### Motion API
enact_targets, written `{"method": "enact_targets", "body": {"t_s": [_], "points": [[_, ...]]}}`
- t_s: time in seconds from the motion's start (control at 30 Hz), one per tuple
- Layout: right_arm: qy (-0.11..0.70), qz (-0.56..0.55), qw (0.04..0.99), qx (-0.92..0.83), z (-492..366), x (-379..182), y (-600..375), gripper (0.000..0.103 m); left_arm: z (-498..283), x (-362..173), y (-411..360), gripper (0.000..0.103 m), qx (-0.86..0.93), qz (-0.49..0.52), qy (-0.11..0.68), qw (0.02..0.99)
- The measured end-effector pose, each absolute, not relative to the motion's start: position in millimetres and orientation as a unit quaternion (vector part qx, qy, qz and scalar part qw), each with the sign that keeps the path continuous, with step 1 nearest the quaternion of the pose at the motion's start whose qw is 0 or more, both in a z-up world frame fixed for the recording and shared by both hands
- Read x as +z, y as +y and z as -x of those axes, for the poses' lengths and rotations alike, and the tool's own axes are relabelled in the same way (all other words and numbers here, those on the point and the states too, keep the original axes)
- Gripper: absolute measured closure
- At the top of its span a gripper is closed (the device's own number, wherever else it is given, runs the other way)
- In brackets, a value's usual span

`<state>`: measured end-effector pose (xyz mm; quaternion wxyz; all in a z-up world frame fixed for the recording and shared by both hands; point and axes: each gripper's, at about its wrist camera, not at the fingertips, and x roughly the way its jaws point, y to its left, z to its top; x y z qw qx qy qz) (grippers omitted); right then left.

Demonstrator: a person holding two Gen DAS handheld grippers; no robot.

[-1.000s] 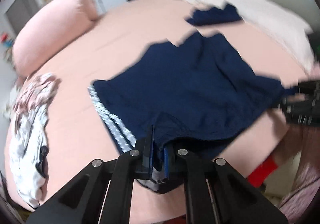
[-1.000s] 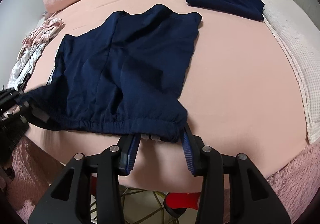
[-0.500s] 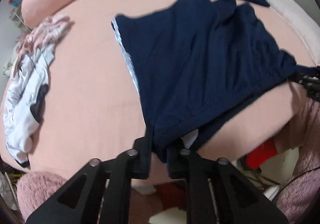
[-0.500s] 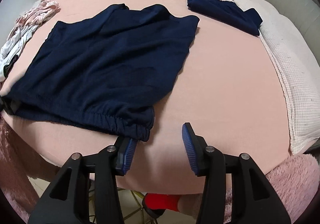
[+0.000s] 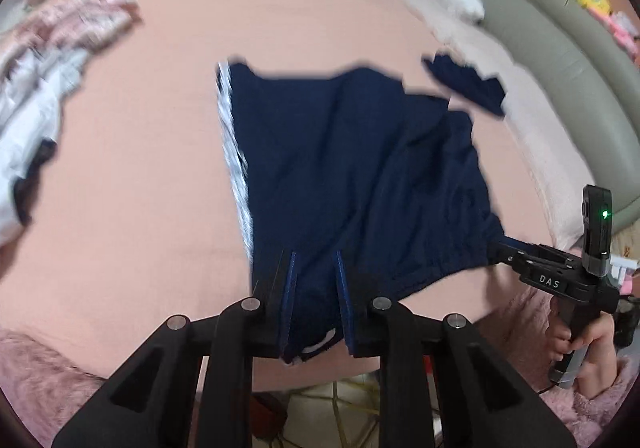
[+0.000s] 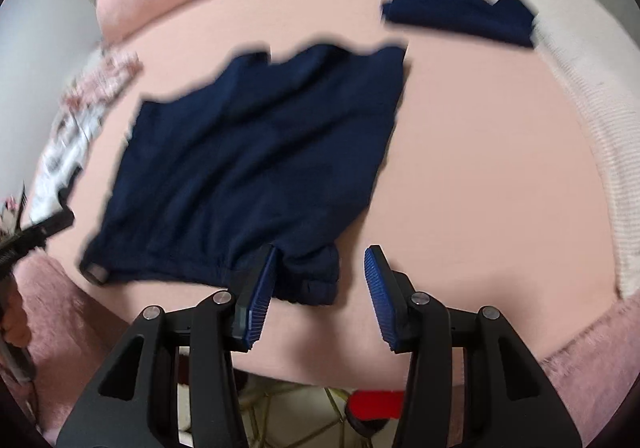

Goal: Fold clothes

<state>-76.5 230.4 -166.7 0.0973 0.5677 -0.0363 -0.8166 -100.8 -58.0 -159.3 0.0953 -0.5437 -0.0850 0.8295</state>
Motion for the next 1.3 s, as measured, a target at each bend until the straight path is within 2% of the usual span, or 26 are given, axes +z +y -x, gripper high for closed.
{"method": "enact_targets", "body": {"t_s": [0.07,0.1,0.13,0.2,0.33,0.4,0.43,0.53,0.57,0.6,0.63,0.67,0.77,0.93,0.97,1.0,1.07,1.13,1.17,1.2,1.23,1.3], "points": [[-0.048,-0.567,0.099,-0.816,75.9,-165.5,234.8,0.058,97.9,-178.9,-51.7,0.082,0.814,0.575,-0.052,0.064],[-0.053,-0.564,0.099,-0.818,73.7,-162.8,238.2,0.058,96.0,-184.5,-54.0,0.078,0.809,0.584,-0.045,0.049],[-0.059,-0.561,0.099,-0.82,71.6,-160.0,241.5,0.057,92.5,-185.6,-60.1,0.078,0.808,0.584,-0.06,0.044],[-0.069,-0.556,0.098,-0.823,67.3,-154.5,248.2,0.047,87.2,-183.3,-72.0,0.078,0.807,0.582,-0.095,0.04],[-0.09,-0.544,0.097,-0.829,58.6,-143.5,261.6,0.047,78.4,-174.3,-94.2,0.073,0.804,0.561,-0.187,0.055],[-0.107,-0.538,0.105,-0.829,55.8,-140.1,262.4,0.047,77.6,-178.3,-102.7,0.064,0.796,0.558,-0.225,0.063],[-0.113,-0.538,0.11,-0.828,57.6,-140.9,261.1,0.047,78.1,-183.1,-105.3,0.064,0.79,0.561,-0.24,0.067],[-0.095,-0.562,0.113,-0.814,66.2,-158.6,243.3,0.047,77.4,-195.3,-99.0,0.064,0.78,0.575,-0.236,0.076],[-0.079,-0.561,0.109,-0.817,65.7,-159.7,239.7,0.053,76.9,-196.3,-94.5,0.064,0.782,0.576,-0.225,0.077],[-0.062,-0.557,0.114,-0.821,63.0,-156.7,234.8,0.069,76.7,-194.3,-89.2,0.064,0.787,0.576,-0.208,0.078],[-0.045,-0.555,0.107,-0.824,61.6,-155.3,232.1,0.078,76.6,-192.3,-83.8,0.064,0.791,0.576,-0.19,0.08],[-0.027,-0.553,0.096,-0.827,60.6,-154.4,229.8,0.082,76.3,-190.8,-79.7,0.064,0.794,0.576,-0.177,0.082],[-0.001,-0.544,0.054,-0.837,58.0,-151.7,233.8,0.08,74.0,-192.0,-79.2,0.061,0.793,0.574,-0.183,0.094],[-0.072,-0.525,0.069,-0.845,46.7,-137.8,254.3,0.07,73.4,-195.0,-79.8,0.055,0.786,0.572,-0.199,0.125],[-0.084,-0.524,0.084,-0.843,41.6,-135.4,254.1,0.064,73.1,-196.2,-79.4,0.055,0.784,0.571,-0.204,0.135],[-0.092,-0.527,0.103,-0.839,40.6,-135.7,251.6,0.062,73.8,-197.9,-73.9,0.055,0.784,0.571,-0.2,0.138],[-0.075,-0.535,0.119,-0.833,38.3,-143.2,236.6,0.059,75.9,-198.7,-61.6,0.056,0.792,0.573,-0.166,0.128],[-0.029,-0.544,0.11,-0.832,43.0,-152.2,222.4,0.061,77.3,-196.7,-53.8,0.066,0.801,0.569,-0.145,0.12],[-0.016,-0.544,0.111,-0.832,42.8,-155.0,216.9,0.064,76.9,-194.5,-52.2,0.076,0.804,0.565,-0.141,0.119],[-0.02,-0.543,0.123,-0.83,42.0,-151.9,214.2,0.081,76.0,-190.4,-53.6,0.085,0.805,0.56,-0.151,0.123],[-0.027,-0.541,0.138,-0.829,41.1,-147.6,212.0,0.088,74.5,-185.5,-55.4,0.085,0.807,0.554,-0.16,0.126],[-0.058,-0.528,0.171,-0.83,34.6,-131.2,212.4,0.088,67.3,-169.7,-61.6,0.086,0.818,0.534,-0.173,0.129]]}}
